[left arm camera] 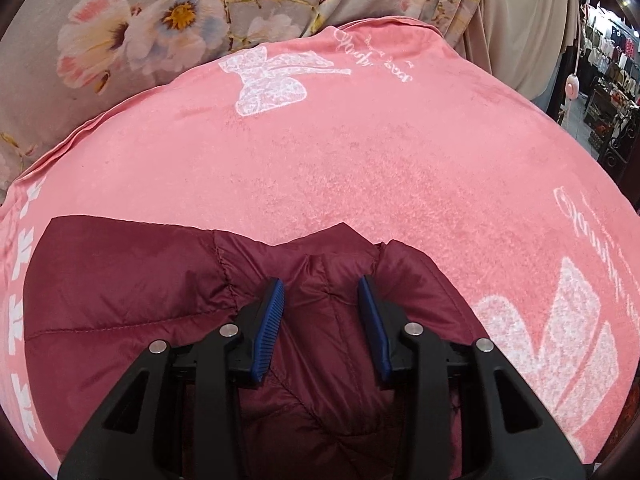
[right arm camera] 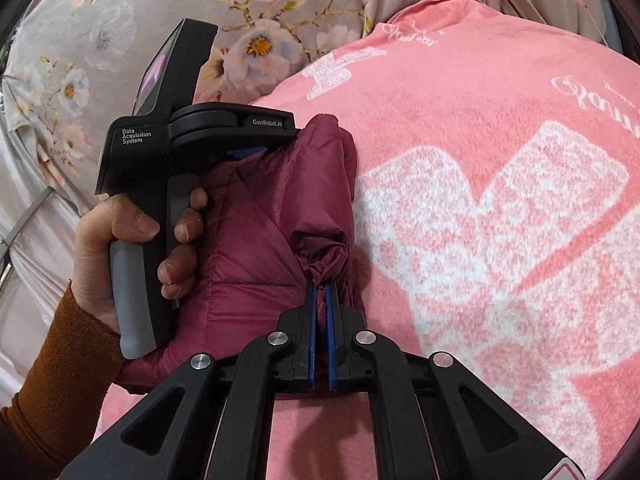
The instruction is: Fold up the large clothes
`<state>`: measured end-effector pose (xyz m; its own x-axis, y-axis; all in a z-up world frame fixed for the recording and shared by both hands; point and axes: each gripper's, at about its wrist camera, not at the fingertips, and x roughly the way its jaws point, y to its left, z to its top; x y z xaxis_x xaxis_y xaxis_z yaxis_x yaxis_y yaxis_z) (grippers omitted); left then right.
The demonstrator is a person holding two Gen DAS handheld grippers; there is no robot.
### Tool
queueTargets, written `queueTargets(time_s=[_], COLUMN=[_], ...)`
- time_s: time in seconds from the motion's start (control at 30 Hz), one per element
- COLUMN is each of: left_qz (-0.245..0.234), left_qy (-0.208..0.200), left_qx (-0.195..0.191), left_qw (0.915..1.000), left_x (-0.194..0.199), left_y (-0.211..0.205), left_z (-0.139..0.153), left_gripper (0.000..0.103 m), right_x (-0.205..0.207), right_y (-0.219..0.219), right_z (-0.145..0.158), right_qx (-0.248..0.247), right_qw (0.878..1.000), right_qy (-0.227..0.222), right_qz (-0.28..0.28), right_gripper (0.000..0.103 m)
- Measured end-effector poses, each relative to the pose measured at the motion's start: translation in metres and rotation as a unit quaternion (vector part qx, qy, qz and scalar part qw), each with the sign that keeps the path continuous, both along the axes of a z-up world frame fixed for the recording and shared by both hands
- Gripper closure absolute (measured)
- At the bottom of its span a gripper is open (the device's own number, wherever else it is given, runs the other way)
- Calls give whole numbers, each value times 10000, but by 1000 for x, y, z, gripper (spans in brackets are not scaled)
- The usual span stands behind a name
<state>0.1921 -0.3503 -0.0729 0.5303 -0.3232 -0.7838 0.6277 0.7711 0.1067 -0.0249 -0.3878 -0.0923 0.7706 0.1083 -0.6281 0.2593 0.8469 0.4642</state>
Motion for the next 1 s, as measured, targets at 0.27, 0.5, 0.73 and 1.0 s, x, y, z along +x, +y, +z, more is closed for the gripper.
queueTargets(time_s=[0.27, 0.5, 0.73, 1.0], left_qz=[25, 46, 73, 76], left_qy=[-107, -229, -314, -408], left_qx=[3, -7, -41, -58], left_qw=[9999, 9997, 9995, 9991], left_x=[3, 4, 4, 4], left_y=[-2, -3, -3, -4], left_z=[-14, -22, -27, -29], left_gripper=[65, 65, 65, 65], right_x=[13, 21, 25, 27], right_y=[-2, -2, -1, 8], right_z=[-9, -15, -20, -21], right_qx=[25, -7, -111, -365], right_qw=[9998, 9996, 9995, 9987], right_qy=[192, 267, 301, 344], right_qz=[65, 89, 76, 38], right_gripper=[100, 100, 100, 100])
